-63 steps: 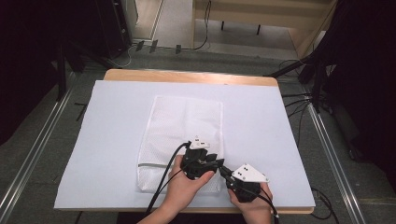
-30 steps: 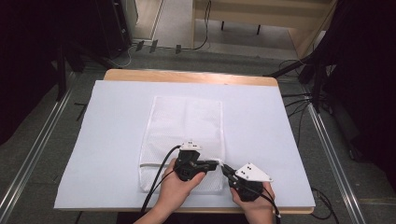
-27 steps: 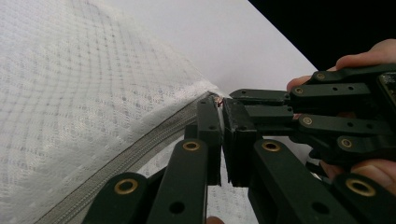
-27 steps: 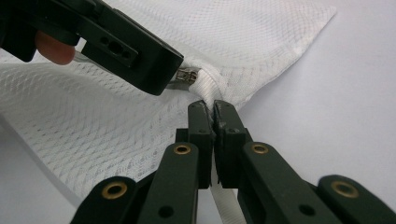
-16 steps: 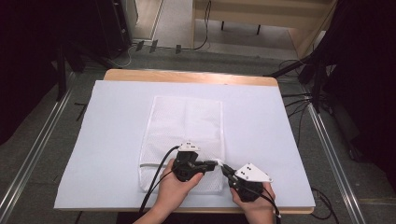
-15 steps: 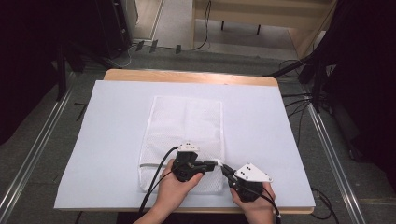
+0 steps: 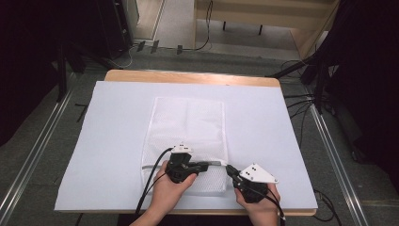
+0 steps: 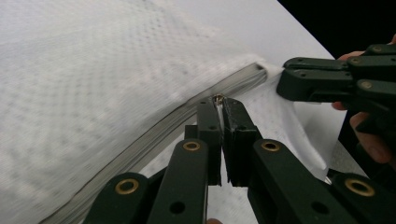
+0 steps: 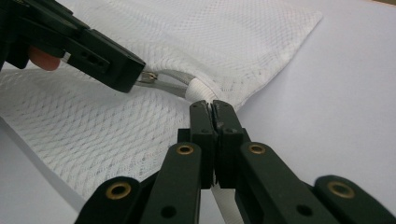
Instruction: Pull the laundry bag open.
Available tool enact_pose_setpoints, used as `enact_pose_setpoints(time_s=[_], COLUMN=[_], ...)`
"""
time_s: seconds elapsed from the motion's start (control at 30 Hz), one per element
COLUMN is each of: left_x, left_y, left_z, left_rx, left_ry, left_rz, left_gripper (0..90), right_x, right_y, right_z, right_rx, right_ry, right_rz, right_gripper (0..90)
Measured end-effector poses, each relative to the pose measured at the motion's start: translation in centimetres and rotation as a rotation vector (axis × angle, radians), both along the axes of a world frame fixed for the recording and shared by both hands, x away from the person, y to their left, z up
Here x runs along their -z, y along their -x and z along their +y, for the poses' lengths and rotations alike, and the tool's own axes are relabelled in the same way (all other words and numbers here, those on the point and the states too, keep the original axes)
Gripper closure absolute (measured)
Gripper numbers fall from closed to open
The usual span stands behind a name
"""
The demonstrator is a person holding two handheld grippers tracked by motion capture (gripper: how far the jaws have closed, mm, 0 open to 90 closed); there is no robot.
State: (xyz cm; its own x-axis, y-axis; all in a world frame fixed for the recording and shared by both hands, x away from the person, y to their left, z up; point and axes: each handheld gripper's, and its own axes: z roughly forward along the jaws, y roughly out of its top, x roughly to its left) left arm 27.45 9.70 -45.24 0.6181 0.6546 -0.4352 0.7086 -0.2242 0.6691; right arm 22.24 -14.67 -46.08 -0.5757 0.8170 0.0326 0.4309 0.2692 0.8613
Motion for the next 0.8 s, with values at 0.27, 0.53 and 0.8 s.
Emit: enact_pose_setpoints(time_s=[0.27, 0.53, 0.8], left_x=[0.7, 0.8, 0.8], left_y=[0.3, 0.9, 1.3], left_z=[3.1, 6.0, 9.3], left_rx=[-0.05, -0.099, -0.164], left_ry=[-0.006, -0.002, -0.005], left_rz=[0.01, 0.012, 0.013], left_gripper=[87.6, 87.6, 87.6], right_x=[0.0, 0.1, 0.1], right_y=[0.0, -0.2, -0.2], right_z=[-0.2, -0.3, -0.7], right_rx=[0.003, 0.003, 0.015], right_ry=[0.003, 0.01, 0.023], right_rz=[0.005, 0.004, 0.001], right_gripper=[90.0, 90.0, 90.0])
